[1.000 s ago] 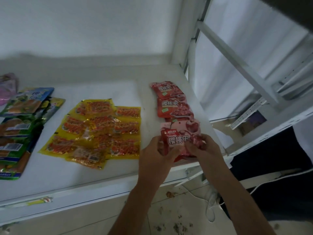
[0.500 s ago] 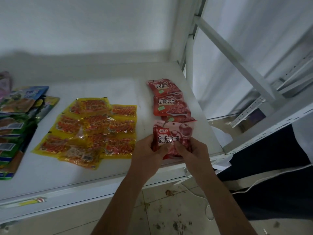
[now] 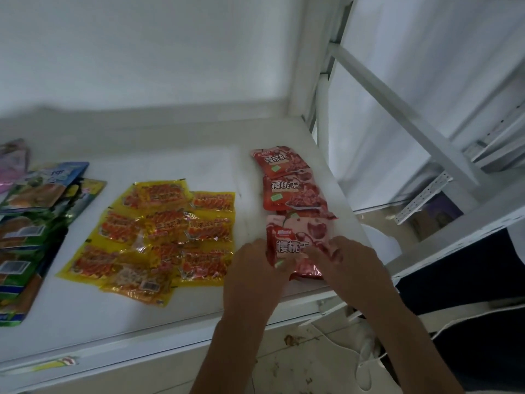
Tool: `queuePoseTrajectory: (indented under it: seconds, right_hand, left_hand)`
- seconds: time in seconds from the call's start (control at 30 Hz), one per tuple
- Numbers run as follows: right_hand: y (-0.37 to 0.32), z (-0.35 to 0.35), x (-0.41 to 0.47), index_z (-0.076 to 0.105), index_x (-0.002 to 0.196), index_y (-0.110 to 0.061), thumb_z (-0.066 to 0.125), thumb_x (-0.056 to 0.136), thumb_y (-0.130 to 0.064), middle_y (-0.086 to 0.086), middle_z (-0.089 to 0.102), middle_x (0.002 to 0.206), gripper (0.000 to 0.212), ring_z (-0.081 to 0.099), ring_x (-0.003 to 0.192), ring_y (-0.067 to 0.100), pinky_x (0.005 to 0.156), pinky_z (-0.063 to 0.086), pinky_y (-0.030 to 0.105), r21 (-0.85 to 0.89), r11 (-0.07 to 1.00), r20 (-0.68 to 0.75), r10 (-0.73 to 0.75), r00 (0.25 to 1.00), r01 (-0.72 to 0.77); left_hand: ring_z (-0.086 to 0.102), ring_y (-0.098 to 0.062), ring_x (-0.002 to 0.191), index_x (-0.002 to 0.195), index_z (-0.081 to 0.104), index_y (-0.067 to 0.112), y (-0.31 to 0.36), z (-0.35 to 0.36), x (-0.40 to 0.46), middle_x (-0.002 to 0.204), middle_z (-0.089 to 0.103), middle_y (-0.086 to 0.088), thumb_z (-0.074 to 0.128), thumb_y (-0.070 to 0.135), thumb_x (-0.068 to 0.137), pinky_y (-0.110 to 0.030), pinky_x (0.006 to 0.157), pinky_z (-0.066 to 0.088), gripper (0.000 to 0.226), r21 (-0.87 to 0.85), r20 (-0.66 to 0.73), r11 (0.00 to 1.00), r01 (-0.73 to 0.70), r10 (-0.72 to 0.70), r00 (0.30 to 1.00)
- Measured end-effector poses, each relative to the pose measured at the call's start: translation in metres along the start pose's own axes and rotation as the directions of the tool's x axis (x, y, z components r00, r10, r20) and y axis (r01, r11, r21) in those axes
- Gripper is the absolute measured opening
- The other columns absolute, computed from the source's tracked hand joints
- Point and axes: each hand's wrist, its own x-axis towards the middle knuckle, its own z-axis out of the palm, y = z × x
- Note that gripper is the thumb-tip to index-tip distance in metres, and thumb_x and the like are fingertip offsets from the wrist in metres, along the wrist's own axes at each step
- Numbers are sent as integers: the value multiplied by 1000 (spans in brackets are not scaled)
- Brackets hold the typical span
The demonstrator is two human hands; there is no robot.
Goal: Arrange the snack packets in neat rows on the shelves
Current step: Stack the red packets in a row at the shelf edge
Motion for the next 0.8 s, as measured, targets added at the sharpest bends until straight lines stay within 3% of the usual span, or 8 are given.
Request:
queuePoseTrajectory:
  seconds: [0.1,0.23,0.33,0.4,0.5,0.6,0.7,0.8]
  right_hand:
    - [0,-13,9,66,99,-24,60,93,-66,-3,70,93,42,68,91,21,87,56,40,-27,999,-75,36,997,-38]
    - [-16,-15,45,68,104,-13,67,97,-41,6,71,100,29,68,95,27,87,56,38,92,996,-124,12,992,0]
    - [-32,-8,77,71,113,-11,64,97,-52,4,69,102,45,65,96,24,87,51,32,110,993,-117,58,991,-46]
    - [-37,0,90,73,103,-15,59,93,-65,3,70,97,53,67,97,27,91,54,37,-2,998,-113,57,992,-58]
    - [-38,3,96,68,102,-17,60,91,-69,0,68,97,53,65,96,24,93,54,42,10,995,-141,102,985,-101]
    - [-33,-2,96,68,99,-16,70,91,-52,-1,71,95,37,69,93,22,92,58,44,264,957,-123,158,980,-121]
    - [-32,-9,87,70,91,-9,74,91,-23,5,77,87,15,75,82,26,75,63,42,686,718,-45,208,977,-121]
    - [-33,-10,71,69,101,-6,72,92,-9,6,77,87,10,76,73,20,58,57,29,836,536,40,160,986,-121]
  left_hand:
    - [58,-9,62,70,54,21,7,-18,9,68,60,6,58,72,92,-26,55,47,56,184,13,983,10,-12,1000]
    - [63,-15,84,99,62,14,20,-31,43,93,64,-2,52,61,101,-30,67,50,48,160,-57,987,10,-1,998]
    - [72,-20,82,98,68,12,33,-22,81,89,70,-2,56,52,100,-38,72,62,41,55,-7,998,15,-15,1000]
    - [73,-25,88,104,70,14,35,-15,96,96,71,-3,56,59,94,-43,79,63,49,54,38,998,41,-43,998]
    - [68,-22,73,82,67,16,35,-11,106,79,67,-2,58,61,96,-32,66,53,49,52,12,994,101,-101,995]
    - [55,-20,55,59,53,15,30,-12,107,59,55,0,56,64,98,-27,60,41,63,-5,-14,991,131,-131,991]
    - [60,-21,63,75,63,11,30,-11,104,67,60,0,46,72,98,-30,59,41,67,16,-25,995,98,-97,995]
    - [69,-22,69,86,66,8,38,-11,97,75,69,-2,49,73,97,-32,62,52,67,-145,7,986,76,-75,997]
